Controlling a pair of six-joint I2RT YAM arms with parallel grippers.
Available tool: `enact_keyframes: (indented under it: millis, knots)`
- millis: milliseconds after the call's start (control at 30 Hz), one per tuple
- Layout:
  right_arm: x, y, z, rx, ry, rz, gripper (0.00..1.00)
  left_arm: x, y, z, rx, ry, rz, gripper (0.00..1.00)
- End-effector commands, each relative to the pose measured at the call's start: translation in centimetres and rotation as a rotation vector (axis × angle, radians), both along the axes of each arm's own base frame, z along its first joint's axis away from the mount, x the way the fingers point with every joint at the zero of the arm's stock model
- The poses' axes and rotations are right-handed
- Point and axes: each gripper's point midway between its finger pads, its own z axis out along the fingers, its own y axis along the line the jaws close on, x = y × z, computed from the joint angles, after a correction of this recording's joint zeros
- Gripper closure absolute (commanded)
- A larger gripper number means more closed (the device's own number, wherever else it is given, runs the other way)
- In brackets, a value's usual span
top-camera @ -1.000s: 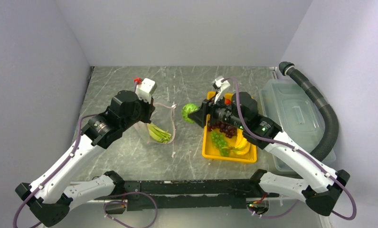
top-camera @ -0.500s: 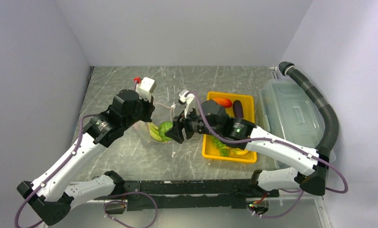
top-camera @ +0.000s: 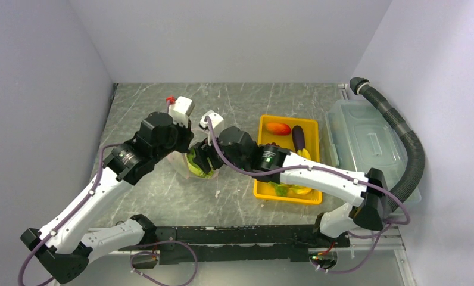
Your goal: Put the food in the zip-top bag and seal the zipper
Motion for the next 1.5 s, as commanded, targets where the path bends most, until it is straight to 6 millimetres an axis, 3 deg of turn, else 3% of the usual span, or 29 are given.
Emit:
enact_keyframes:
  millis: [0, 333, 467, 533, 733, 833, 1133, 1467]
  knots:
    - [2.8, -0.1, 2.4, 0.026, -0.085, -0.144, 0.88, -0.1, -0.3, 2.1, -0.071, -0.053, -0.009, 1.00]
    - [5.7, -0.5, 0.2, -0.015, -0.115, -0.310, 0.81, -0.3, -0.5, 2.4, -0.088, -0.050, -0.019, 1.00]
    - [6.5, -0.7, 0.0, -0.013, -0.128, -0.360, 0.67, -0.4, -0.5, 2.4, -0.092, -0.052, -0.020, 1.00]
    - [6.6, -0.8, 0.0, -0.007, -0.127, -0.374, 0.51, -0.4, -0.5, 2.4, -0.094, -0.051, -0.023, 1.00]
    - [6.3, -0.5, 0.5, 0.027, -0.119, -0.355, 0.27, -0.4, -0.4, 2.4, -0.093, -0.049, -0.016, 1.00]
    - [6.1, -0.6, 0.6, 0.031, -0.116, -0.348, 0.22, -0.4, -0.4, 2.4, -0.092, -0.050, -0.016, 1.00]
    - [5.1, -1.1, 1.4, 0.066, -0.086, -0.323, 0.16, -0.3, -0.4, 2.3, -0.090, -0.050, -0.012, 1.00]
    - [2.6, -5.0, 3.7, 0.118, -0.060, -0.301, 0.21, -0.3, -0.2, 2.3, -0.087, -0.051, -0.002, 1.00]
